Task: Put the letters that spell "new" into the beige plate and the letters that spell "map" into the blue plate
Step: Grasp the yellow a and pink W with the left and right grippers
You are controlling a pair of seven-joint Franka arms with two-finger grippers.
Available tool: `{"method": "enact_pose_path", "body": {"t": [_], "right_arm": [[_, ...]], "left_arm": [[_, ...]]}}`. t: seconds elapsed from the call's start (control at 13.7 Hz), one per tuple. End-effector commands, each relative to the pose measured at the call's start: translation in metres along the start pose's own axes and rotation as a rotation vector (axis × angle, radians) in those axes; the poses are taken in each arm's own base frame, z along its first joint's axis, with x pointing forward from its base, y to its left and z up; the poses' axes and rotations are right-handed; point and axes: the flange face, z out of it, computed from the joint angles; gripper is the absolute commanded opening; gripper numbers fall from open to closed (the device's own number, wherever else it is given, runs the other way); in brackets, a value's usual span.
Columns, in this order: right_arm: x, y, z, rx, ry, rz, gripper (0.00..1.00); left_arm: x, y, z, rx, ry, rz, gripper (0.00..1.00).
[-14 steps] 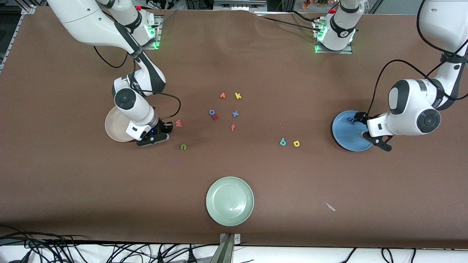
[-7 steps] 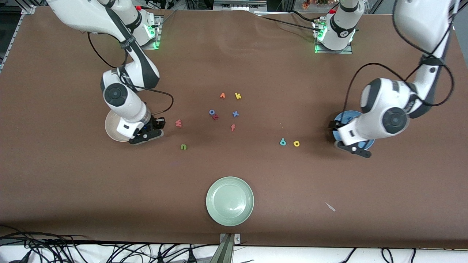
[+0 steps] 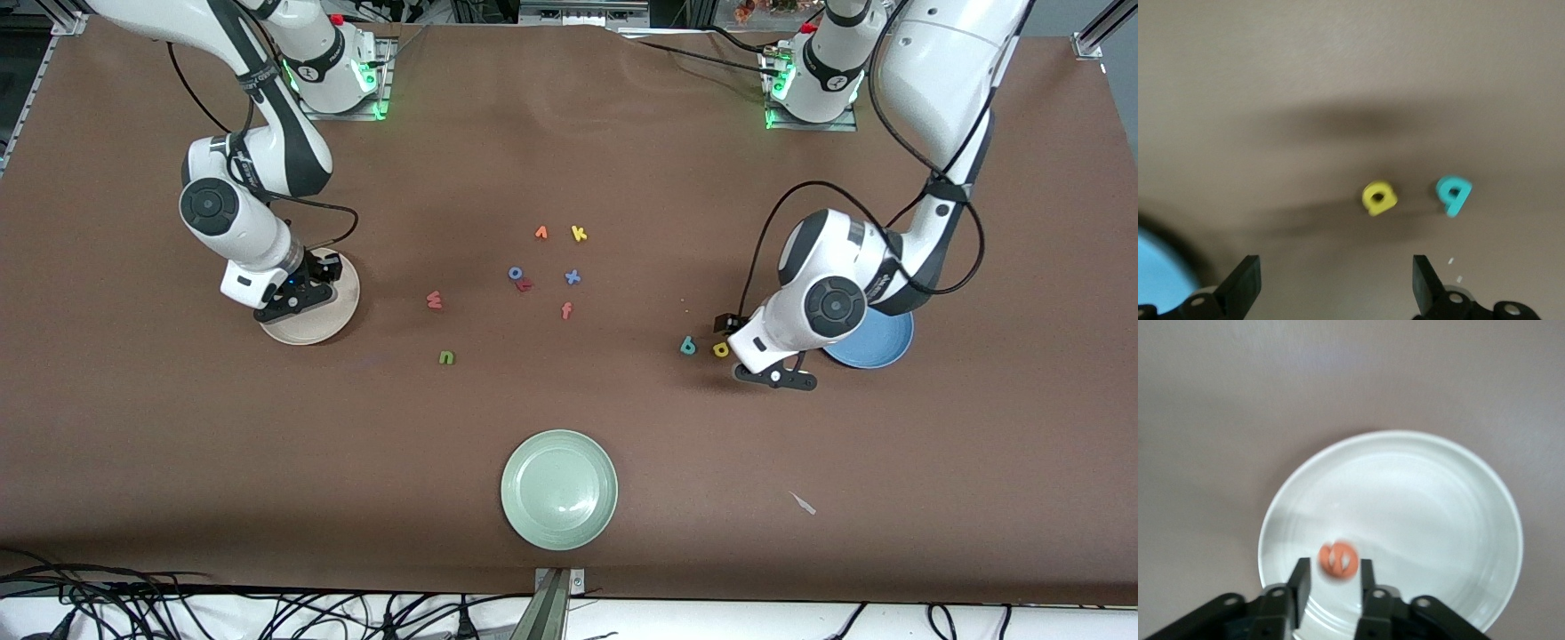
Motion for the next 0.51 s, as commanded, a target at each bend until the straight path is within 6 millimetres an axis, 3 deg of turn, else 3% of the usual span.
{"method": "enact_pose_path", "body": {"t": [0.0,0.07,0.37,0.44], "right_arm": [[-0.009,-0.010,-0.005,-0.003,0.015,0.032,0.61],[-0.005,-0.025,-0.007,-0.001,0.022,0.056,0.63],[0.032,-0.133,-0.017,0.031,0.063,0.185,0.63],[0.039,-0.152,-0.014,0.038,0.063,0.201,0.63]], "left_arm": [[0.017,0.001,0.023,-0.039,0.029,-0.065,0.95],[0.019,0.001,0.030,-0.044,0.037,-0.092,0.91],[0.017,0.027,0.046,-0.046,0.040,-0.188,0.81],[0.017,0.028,0.051,-0.044,0.036,-0.189,0.77]]}}
